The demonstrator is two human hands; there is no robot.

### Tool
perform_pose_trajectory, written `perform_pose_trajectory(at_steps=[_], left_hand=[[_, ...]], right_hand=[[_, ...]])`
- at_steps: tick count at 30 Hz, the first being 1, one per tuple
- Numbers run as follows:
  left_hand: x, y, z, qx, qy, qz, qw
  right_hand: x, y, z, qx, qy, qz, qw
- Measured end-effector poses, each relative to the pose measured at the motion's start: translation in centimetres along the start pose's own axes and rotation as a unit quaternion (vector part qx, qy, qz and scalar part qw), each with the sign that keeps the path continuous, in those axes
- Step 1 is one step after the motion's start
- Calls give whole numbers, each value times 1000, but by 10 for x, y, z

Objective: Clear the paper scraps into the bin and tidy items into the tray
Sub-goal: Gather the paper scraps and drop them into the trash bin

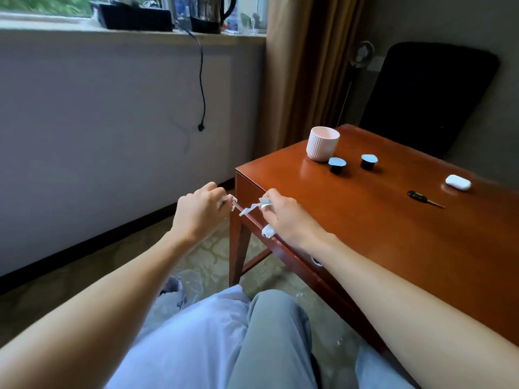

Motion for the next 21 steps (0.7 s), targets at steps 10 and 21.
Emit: perform_pose_trajectory(at_steps=[10, 21], left_hand=[[-53, -114, 37, 24, -56, -104, 993], [-120, -231, 77, 10, -80, -250, 965]], right_hand=[[39, -32, 122, 46, -86, -13, 995], [67, -54, 250, 81, -123, -30, 989]])
Point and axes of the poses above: each hand's wrist, its own x-axis towards the middle knuckle, its own z-axis out of the palm, y = z × x, the point moved 7 cm from there along x, towards the middle knuckle, and after that the axes turned 5 degrees about -z, right-handed, at the moved point
